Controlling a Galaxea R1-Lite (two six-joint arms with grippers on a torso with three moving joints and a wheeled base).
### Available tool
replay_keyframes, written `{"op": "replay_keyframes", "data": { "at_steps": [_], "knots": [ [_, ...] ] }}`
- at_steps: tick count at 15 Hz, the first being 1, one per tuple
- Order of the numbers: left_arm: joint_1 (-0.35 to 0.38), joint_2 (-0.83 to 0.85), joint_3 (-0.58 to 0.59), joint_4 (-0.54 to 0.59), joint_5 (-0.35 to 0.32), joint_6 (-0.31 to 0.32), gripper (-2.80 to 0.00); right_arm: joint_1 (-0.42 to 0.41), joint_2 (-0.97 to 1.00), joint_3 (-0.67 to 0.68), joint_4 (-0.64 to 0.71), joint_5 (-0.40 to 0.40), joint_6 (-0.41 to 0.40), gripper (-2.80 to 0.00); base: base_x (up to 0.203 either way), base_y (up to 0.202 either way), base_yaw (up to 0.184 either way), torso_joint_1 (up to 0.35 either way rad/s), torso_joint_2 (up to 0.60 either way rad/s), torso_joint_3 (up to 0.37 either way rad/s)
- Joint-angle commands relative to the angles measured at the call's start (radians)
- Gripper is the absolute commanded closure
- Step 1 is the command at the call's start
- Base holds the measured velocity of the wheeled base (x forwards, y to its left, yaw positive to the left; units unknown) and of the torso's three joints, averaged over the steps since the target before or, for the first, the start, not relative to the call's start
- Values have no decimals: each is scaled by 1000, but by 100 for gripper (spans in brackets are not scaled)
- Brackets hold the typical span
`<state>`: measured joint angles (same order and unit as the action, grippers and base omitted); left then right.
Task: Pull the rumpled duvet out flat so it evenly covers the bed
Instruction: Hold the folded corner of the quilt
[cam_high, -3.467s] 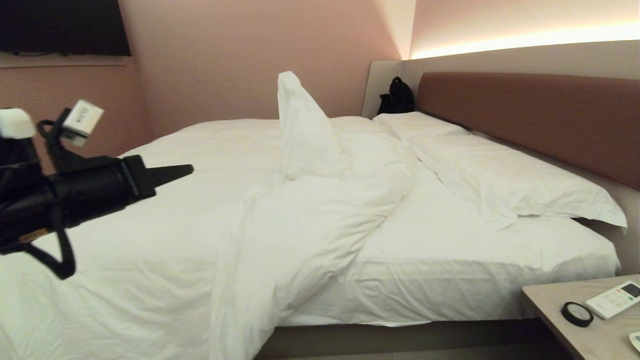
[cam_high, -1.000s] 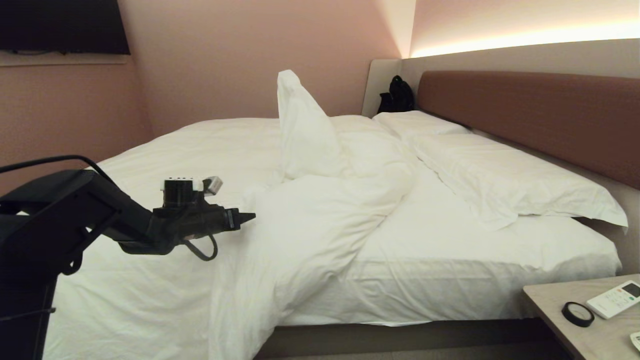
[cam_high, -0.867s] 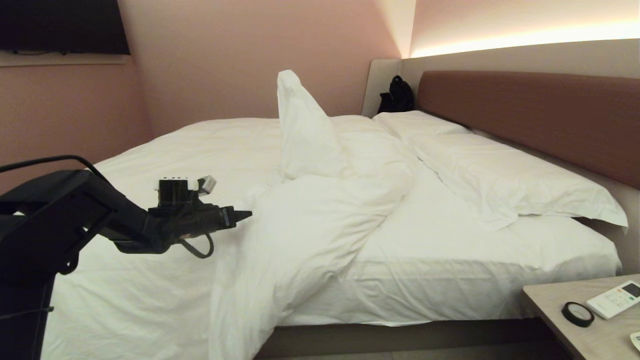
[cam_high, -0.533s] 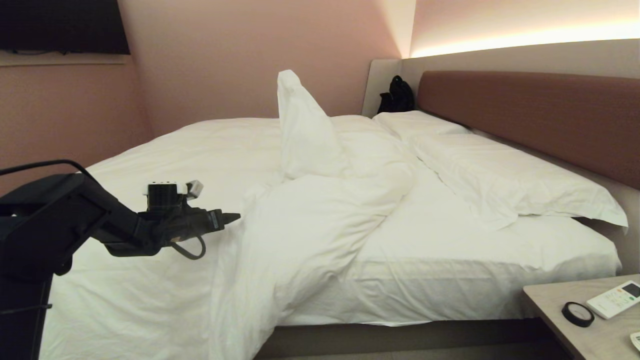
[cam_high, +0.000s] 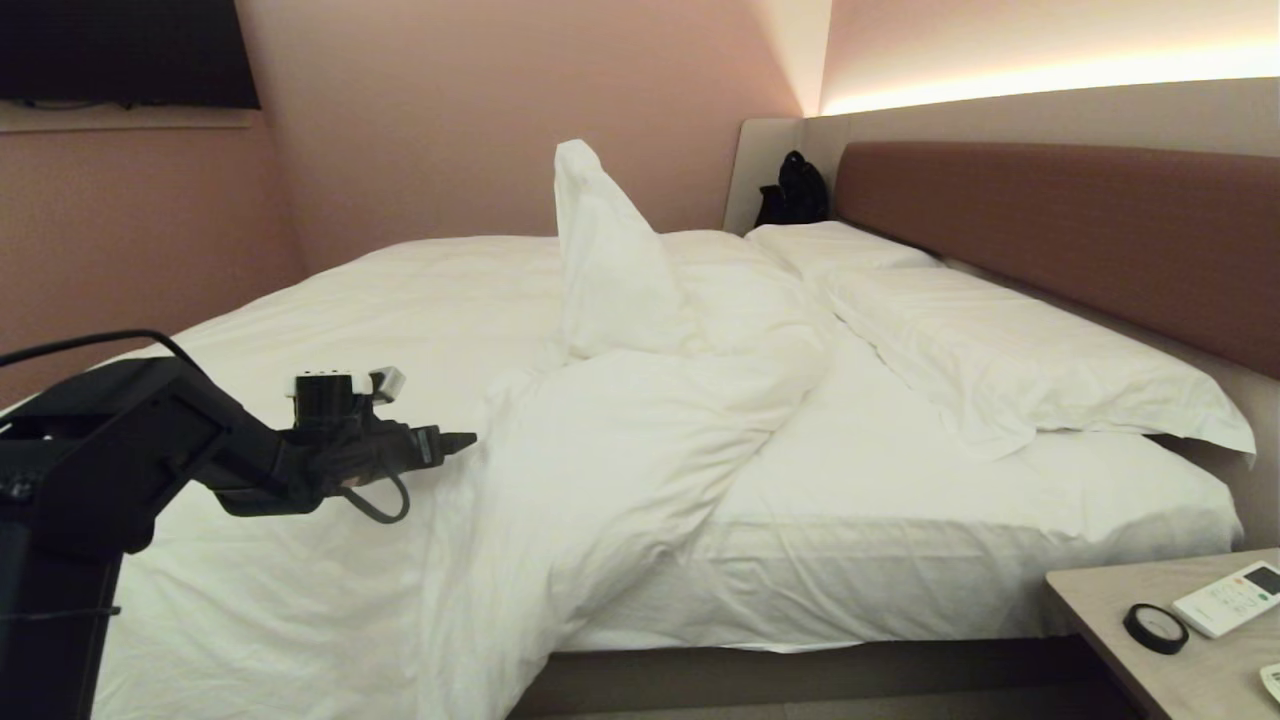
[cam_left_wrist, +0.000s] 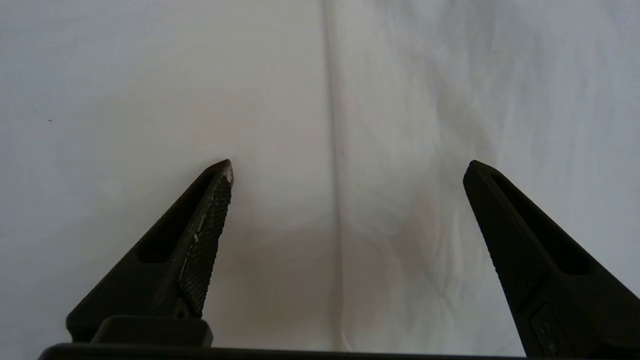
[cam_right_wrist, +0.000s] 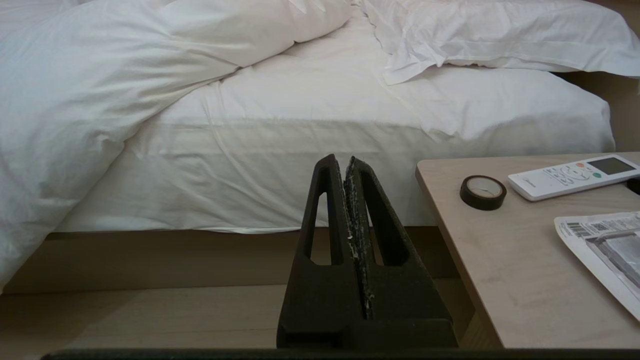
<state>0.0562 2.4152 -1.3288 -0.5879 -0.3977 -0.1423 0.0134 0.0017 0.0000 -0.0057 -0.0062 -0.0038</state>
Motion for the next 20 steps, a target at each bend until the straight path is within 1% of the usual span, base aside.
{"op": "replay_keyframes", "data": {
  "at_steps": [1,4,7,9,12,13,14,15,16,17,18,19,20],
  "knots": [
    [-2,25,-15,-3,-3,0,-280,0,1,0,0,0,-1,0,0,0,0,0,0,0],
    [-11,41,-35,0,-13,0,-280,0,1,0,0,0,-1,0,0,0,0,0,0,0],
    [-37,36,-35,1,-15,-2,-280,0,1,0,0,0,1,0,0,0,0,0,0,0],
    [-40,35,-35,2,-16,-3,-280,0,1,0,0,0,1,0,0,0,0,0,0,0],
    [-87,16,-27,0,-24,-17,-280,0,1,0,0,0,-1,0,0,0,0,0,0,0],
    [-91,14,-28,0,-25,-20,-280,0,1,0,-1,0,0,0,0,0,0,0,0,0],
    [-109,1,-27,-1,-29,-36,-280,0,1,0,0,0,-1,0,0,0,0,0,0,0],
    [-112,-1,-26,-1,-32,-41,-280,0,1,0,0,0,-1,0,0,0,0,0,0,0],
    [-119,-17,-21,-1,-43,-67,-280,0,1,0,0,-1,-1,0,0,0,0,0,0,0],
    [-125,-38,-17,-1,-75,-100,-280,0,1,0,0,0,-1,0,0,0,0,0,0,0],
    [-127,-41,-15,-1,-84,-110,-280,0,1,0,0,0,1,0,0,0,0,0,0,0],
    [-132,-50,-16,-1,-98,-142,-280,0,1,0,0,0,-1,0,0,0,0,0,0,0],
    [-136,-54,-16,-1,-102,-158,-280,0,1,0,0,0,-1,0,0,0,0,0,0,0]
  ]
}}
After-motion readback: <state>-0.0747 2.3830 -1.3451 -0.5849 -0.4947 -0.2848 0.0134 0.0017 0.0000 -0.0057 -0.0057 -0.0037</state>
